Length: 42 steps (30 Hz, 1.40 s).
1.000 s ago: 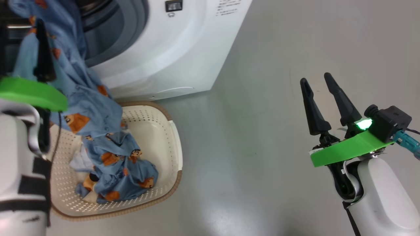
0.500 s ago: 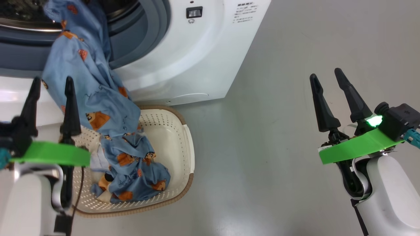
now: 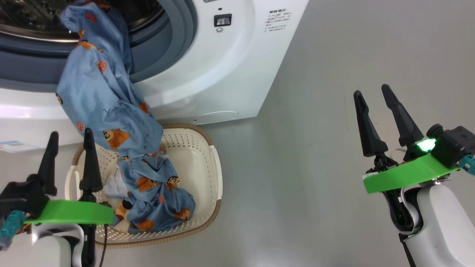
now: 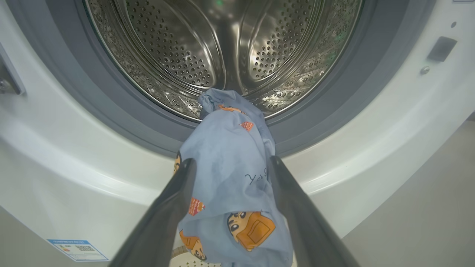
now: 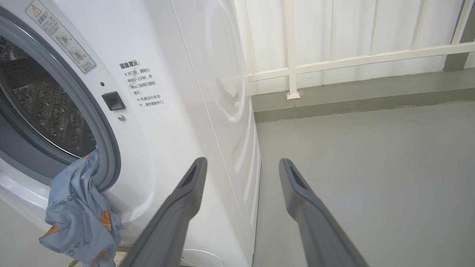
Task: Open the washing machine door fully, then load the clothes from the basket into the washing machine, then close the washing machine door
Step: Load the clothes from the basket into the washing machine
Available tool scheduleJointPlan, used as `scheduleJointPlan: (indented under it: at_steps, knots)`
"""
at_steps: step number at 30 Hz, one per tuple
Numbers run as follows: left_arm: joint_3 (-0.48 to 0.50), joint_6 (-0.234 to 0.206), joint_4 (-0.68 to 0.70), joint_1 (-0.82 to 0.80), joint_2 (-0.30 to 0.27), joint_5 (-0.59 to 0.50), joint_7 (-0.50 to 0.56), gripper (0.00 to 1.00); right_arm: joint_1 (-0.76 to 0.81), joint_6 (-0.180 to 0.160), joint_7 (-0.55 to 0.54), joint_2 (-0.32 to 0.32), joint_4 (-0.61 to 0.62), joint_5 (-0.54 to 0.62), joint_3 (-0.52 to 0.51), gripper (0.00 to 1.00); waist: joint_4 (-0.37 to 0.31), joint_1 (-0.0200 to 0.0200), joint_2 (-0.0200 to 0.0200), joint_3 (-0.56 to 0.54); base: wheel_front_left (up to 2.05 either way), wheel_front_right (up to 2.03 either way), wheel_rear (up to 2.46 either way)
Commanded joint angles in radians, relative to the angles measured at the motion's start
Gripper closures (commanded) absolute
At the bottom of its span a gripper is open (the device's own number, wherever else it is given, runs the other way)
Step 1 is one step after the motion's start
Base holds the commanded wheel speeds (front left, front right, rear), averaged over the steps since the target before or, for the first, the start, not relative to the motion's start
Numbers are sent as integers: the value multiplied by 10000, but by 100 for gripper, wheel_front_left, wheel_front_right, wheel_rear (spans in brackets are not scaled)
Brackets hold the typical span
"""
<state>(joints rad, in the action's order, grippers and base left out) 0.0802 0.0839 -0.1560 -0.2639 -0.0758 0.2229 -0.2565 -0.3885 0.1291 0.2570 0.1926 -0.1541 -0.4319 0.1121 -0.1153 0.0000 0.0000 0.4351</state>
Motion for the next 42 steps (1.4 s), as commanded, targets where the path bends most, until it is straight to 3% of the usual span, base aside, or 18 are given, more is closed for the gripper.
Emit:
scheduleJointPlan:
  at_steps: [1, 20, 27, 42]
  knots:
    - [378, -11, 317, 170, -139, 34, -53, 0, 279, 16, 48, 3, 264, 124, 134, 0, 4, 0, 0, -25, 0, 0, 0]
    - [481, 147, -7, 170, 90, -66, -53, 0, 228, 16, 48, 56, 254, 134, 122, 0, 19, 0, 0, 15, 0, 0, 0]
    - [176, 302, -1704, -331, 15, 330, 89, 0, 198, 16, 48, -14, 246, 141, 167, 0, -29, 0, 0, 108, 0, 0, 0]
    - [-998, 463, -5755, -2975, -883, 1198, 294, 0, -37, 16, 48, -277, 289, 64, 214, 0, -713, 0, 0, 663, 0, 0, 0]
